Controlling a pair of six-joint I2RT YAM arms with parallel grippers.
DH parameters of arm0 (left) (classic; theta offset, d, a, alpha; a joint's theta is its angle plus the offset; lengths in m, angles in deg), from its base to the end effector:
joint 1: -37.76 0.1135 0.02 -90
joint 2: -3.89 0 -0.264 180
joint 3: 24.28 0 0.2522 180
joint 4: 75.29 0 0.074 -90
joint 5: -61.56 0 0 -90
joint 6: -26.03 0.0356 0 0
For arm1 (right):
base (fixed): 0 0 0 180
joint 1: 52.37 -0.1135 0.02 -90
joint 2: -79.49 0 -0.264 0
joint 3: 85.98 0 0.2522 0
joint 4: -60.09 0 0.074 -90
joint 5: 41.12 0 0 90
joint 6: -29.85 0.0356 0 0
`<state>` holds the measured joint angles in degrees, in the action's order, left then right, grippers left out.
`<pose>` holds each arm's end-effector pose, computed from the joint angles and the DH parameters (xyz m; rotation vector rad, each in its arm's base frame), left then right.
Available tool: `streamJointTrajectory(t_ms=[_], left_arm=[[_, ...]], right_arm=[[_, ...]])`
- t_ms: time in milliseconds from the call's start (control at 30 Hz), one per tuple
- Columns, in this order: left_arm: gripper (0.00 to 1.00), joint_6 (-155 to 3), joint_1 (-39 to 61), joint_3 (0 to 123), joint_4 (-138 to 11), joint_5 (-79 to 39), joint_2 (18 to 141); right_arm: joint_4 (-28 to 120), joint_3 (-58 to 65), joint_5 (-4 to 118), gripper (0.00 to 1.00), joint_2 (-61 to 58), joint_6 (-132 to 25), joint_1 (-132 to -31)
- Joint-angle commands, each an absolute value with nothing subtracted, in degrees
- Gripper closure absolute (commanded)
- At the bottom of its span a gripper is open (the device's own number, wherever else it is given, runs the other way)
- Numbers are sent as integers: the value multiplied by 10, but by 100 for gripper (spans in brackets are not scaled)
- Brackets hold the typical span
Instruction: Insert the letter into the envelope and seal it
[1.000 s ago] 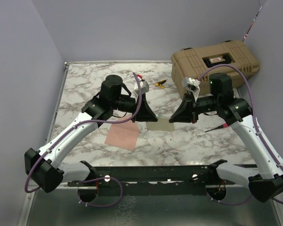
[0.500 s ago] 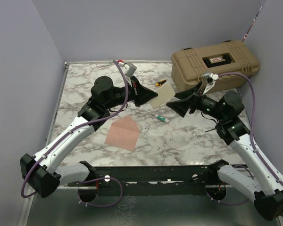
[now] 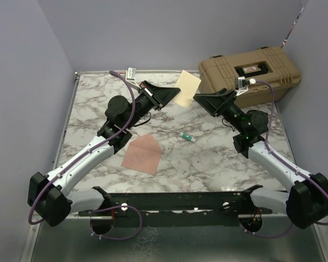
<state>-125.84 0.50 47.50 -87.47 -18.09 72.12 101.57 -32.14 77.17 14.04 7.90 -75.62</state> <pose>0.2180 -0.1738 0.4038 -0.1416 1.4748 -1.5650 0.2218 0.1137 0.3553 -0.0252 1.2816 1.6589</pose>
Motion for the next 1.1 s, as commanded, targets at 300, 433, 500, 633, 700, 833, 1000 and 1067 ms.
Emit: streamJointTrajectory(t_ms=[300, 433, 500, 633, 700, 833, 1000, 1067], left_arm=[[100, -1350, 3, 442, -947, -204, 731], [100, -1344, 3, 440, -947, -205, 733], [100, -1340, 3, 441, -947, -205, 733], [100, -1331, 3, 447, -948, -201, 735], [100, -1325, 3, 447, -948, -191, 736], [61, -1309, 3, 412, -939, -185, 718], [18, -1208, 4, 397, -710, -220, 683], [14, -1180, 4, 391, -594, -273, 671]], right_arm=[[1089, -237, 814, 44, 82, 160, -757], [1054, -237, 811, 45, 83, 140, -758], [1033, -237, 807, 47, 85, 127, -758], [1016, -231, 806, 67, 78, 114, -758], [1010, -225, 806, 83, 72, 111, -758], [950, -217, 796, 99, 71, 75, -758], [777, -218, 745, 99, 83, -48, -758], [728, -222, 728, 99, 78, -84, -758]])
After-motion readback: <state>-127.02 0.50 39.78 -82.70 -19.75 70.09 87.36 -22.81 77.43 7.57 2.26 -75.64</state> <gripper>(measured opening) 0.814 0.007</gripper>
